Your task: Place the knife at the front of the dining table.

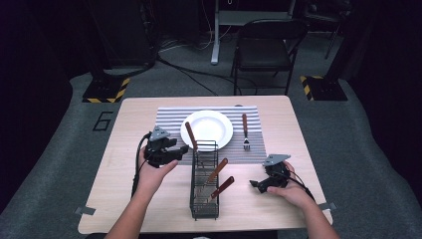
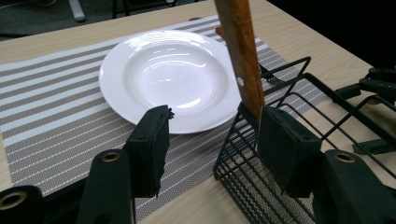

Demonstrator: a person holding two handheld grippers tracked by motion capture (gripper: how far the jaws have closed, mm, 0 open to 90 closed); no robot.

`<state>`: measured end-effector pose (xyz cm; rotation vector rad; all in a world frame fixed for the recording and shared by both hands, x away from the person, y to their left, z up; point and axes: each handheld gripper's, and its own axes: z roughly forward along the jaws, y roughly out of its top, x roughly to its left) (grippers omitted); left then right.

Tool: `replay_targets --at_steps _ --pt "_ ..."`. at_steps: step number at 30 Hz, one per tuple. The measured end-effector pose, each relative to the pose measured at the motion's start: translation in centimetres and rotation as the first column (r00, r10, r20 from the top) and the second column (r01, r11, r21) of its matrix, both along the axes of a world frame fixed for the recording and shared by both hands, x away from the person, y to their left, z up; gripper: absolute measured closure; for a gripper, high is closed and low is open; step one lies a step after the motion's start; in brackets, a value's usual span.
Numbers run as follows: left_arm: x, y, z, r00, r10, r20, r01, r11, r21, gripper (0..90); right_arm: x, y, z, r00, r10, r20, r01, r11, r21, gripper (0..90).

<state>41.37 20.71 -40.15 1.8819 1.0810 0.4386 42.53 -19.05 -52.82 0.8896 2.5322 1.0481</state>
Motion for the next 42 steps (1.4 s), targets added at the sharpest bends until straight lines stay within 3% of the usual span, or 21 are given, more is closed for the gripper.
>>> replay_targets --at_steps 14,27,42 --pt "0.7 -1.8 -0.2 0.9996 -0.027 0.0 0.027 0.9992 -0.03 50.2 0.0 0.0 0.0 1.0 0.0 0.0 0.0 1.0 0.0 0.0" --pt "1.4 -2.8 -0.9 0.9992 -0.038 -0.012 0.038 0.9991 -0.02 56.6 0.0 0.0 0.0 1.0 0.0 0.0 0.0 1.0 0.0 0.0" --pt "1.0 -3.4 -1.2 0.9986 -0.041 0.033 0.042 0.9991 -0.008 68.5 0.0 0.0 0.0 1.0 0.0 -0.001 0.0 1.0 0.0 0.0"
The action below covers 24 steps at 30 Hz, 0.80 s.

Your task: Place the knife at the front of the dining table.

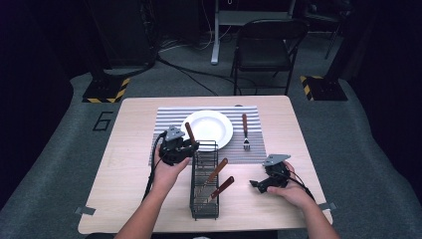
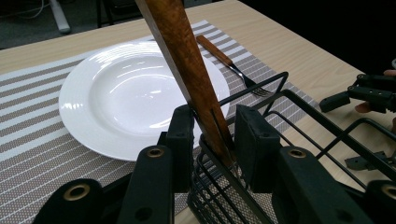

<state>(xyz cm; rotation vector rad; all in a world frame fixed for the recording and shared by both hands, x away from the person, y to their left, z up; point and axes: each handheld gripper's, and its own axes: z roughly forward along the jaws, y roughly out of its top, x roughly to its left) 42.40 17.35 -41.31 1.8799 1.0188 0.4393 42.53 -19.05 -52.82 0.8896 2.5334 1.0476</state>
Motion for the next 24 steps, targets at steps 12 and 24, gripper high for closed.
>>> replay_targets --at_steps 12,24 --pt "-1.3 -0.5 0.4 0.9988 -0.033 0.037 0.033 0.9994 -0.003 71.1 0.0 0.1 0.0 1.0 -0.008 -0.003 0.008 1.0 0.005 0.0" --pt "-1.5 -1.0 -0.1 0.9973 -0.072 0.016 0.072 0.9957 -0.057 74.7 0.0 0.1 0.0 1.0 -0.007 -0.002 0.007 1.0 0.006 0.0"
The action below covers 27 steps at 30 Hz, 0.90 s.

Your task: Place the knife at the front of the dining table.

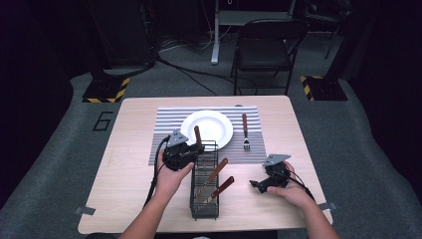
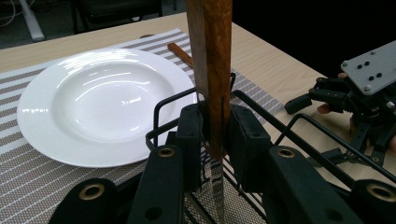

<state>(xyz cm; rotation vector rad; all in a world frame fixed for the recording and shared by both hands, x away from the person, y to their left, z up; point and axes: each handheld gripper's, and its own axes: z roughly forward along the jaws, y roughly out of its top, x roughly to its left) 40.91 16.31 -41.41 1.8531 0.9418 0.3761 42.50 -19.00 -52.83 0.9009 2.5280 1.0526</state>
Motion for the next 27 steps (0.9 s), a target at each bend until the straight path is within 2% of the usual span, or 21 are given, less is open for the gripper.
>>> replay_targets --at_steps 5,7,14,22,27 --pt "-0.11 -0.22 -0.24 0.9999 -0.011 -0.005 0.011 0.9999 -0.003 75.5 0.0 0.0 0.0 1.0 0.0 0.0 0.0 1.0 0.0 0.0" --pt "-0.12 -0.25 -0.26 0.9998 -0.019 -0.011 0.018 0.9997 -0.018 75.9 0.0 0.0 0.0 1.0 0.0 0.0 0.0 1.0 0.0 0.0" --pt "-0.28 -0.46 -0.34 0.9997 -0.026 -0.002 0.026 0.9993 -0.026 76.5 0.0 0.0 0.0 1.0 0.0 0.0 0.0 1.0 0.0 0.0" --pt "-0.15 -0.38 0.04 0.9989 -0.037 -0.027 0.037 0.9989 -0.029 76.8 0.0 0.0 0.01 1.0 0.0 -0.001 0.0 1.0 0.0 0.0" --pt "-0.33 -0.3 0.4 0.9992 -0.038 -0.015 0.037 0.9986 -0.036 76.9 0.0 0.0 0.0 1.0 0.0 0.0 0.0 1.0 0.0 0.0"
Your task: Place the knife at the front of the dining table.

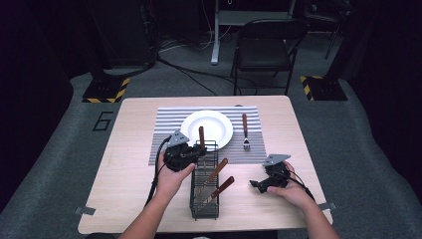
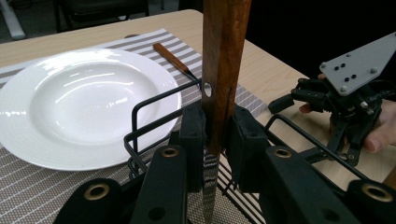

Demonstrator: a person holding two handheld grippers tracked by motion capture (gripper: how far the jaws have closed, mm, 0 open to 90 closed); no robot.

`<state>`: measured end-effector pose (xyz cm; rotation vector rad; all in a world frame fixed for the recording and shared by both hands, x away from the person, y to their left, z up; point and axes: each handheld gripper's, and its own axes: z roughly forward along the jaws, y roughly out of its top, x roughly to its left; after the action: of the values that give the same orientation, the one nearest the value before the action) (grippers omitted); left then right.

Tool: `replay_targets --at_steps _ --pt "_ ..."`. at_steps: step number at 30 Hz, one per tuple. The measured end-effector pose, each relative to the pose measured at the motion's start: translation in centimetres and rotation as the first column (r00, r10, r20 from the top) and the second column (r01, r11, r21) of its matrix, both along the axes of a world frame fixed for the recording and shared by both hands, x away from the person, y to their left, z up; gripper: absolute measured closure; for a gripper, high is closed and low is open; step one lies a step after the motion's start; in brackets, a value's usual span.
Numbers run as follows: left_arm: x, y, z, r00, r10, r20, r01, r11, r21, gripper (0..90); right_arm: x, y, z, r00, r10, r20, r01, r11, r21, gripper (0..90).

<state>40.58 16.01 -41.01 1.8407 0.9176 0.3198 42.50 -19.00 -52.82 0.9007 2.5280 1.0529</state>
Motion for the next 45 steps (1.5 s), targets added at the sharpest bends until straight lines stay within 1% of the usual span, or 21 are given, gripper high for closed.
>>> replay_targets --at_steps 1,3,4,6,9,11,12,15,17,18,20,22,23,24,26,27,29,30,35,40,45 --pt "0.0 0.0 0.2 1.0 -0.001 0.004 0.001 1.0 0.005 76.9 0.0 0.0 0.0 1.0 0.0 -0.001 0.0 1.0 0.0 0.0" --pt "-0.1 0.0 0.5 0.9999 0.002 0.012 -0.002 1.0 -0.001 76.8 0.0 0.0 0.0 1.0 0.0 -0.001 0.0 1.0 0.0 0.0" --pt "0.0 0.1 0.7 0.9998 -0.001 0.021 0.0 1.0 0.005 76.9 0.0 0.0 0.0 1.0 0.0 -0.001 0.0 1.0 -0.001 0.0" --pt "-0.1 0.2 1.0 0.9999 0.002 0.017 -0.002 1.0 0.003 76.8 0.0 0.0 0.0 1.0 0.0 0.0 0.0 1.0 0.0 0.0" --pt "0.0 0.4 1.6 0.9995 0.003 0.031 -0.003 1.0 0.008 76.9 0.0 0.0 0.0 1.0 0.0 0.0 0.0 1.0 0.0 0.0" --pt "-0.1 0.5 2.1 0.9995 0.009 0.032 -0.009 1.0 0.0 76.8 0.0 0.0 0.0 1.0 0.0 0.0 0.0 1.0 0.0 0.0" --pt "-0.1 0.6 2.3 0.9992 0.008 0.04 -0.008 0.9999 0.008 76.8 0.0 0.0 0.0 1.0 0.0 0.0 0.0 1.0 0.0 0.0" --pt "-0.1 0.6 2.9 0.9991 0.013 0.04 -0.013 0.9999 0.001 76.8 0.0 0.0 0.0 1.0 0.0 -0.001 0.0 1.0 0.0 0.0" --pt "-0.1 0.7 3.3 0.9988 0.013 0.047 -0.013 0.9999 0.005 76.9 0.0 0.0 0.0 1.0 0.0 -0.001 0.0 1.0 0.0 0.0" --pt "0.0 0.8 3.5 0.9983 0.01 0.058 -0.011 0.9999 0.012 76.8 0.0 0.0 0.0 1.0 0.0 0.0 0.0 1.0 0.0 0.0" --pt "-0.1 0.8 3.7 0.9984 0.013 0.055 -0.014 0.9999 0.009 76.8 0.0 0.0 0.0 1.0 0.0 0.0 0.0 1.0 0.0 0.0" --pt "-0.1 0.9 4.3 0.9977 0.015 0.066 -0.015 0.9999 0.008 76.8 0.0 0.0 0.0 1.0 0.001 -0.001 -0.001 1.0 -0.001 0.0" --pt "0.0 1.0 4.5 0.9974 0.013 0.071 -0.014 0.9998 0.015 76.9 0.0 0.0 0.0 1.0 0.001 -0.001 -0.001 1.0 -0.001 0.0" --pt "-0.1 1.0 4.8 0.9975 0.017 0.069 -0.018 0.9998 0.012 76.8 0.0 0.0 0.0 1.0 0.0 -0.001 0.0 1.0 -0.001 0.0" --pt "-0.1 1.0 5.1 0.9968 0.019 0.078 -0.019 0.9998 0.009 76.9 0.0 0.0 0.0 1.0 0.0 -0.001 0.0 1.0 -0.001 0.0" --pt "0.0 1.1 5.4 0.9962 0.016 0.086 -0.018 0.9997 0.015 76.8 0.0 0.0 0.0 1.0 0.0 0.0 0.0 1.0 0.0 0.0" --pt "-0.1 1.1 5.6 0.9962 0.017 0.086 -0.018 0.9998 0.011 76.8 0.0 0.0 0.0 1.0 0.001 0.0 -0.001 1.0 -0.001 0.0" --pt "-0.1 1.1 6.1 0.9955 0.018 0.093 -0.02 0.9997 0.017 76.8 0.0 0.0 0.0 1.0 0.0 0.0 0.0 1.0 -0.001 0.0" --pt "-0.2 1.2 7.2 0.9931 0.016 0.116 -0.019 0.9997 0.019 76.8 0.0 0.0 0.0 1.0 0.001 0.0 -0.001 1.0 -0.001 0.0" --pt "-0.2 1.7 8.0 0.9919 0.021 0.126 -0.021 0.9998 0.004 76.8 0.0 0.0 0.0 1.0 0.001 0.0 -0.001 1.0 -0.001 0.0" --pt "-0.3 2.1 8.7 0.9907 0.028 0.133 -0.029 0.9996 0.002 76.8 0.0 0.0 0.0 1.0 0.0 0.0 0.0 1.0 -0.001 0.0"
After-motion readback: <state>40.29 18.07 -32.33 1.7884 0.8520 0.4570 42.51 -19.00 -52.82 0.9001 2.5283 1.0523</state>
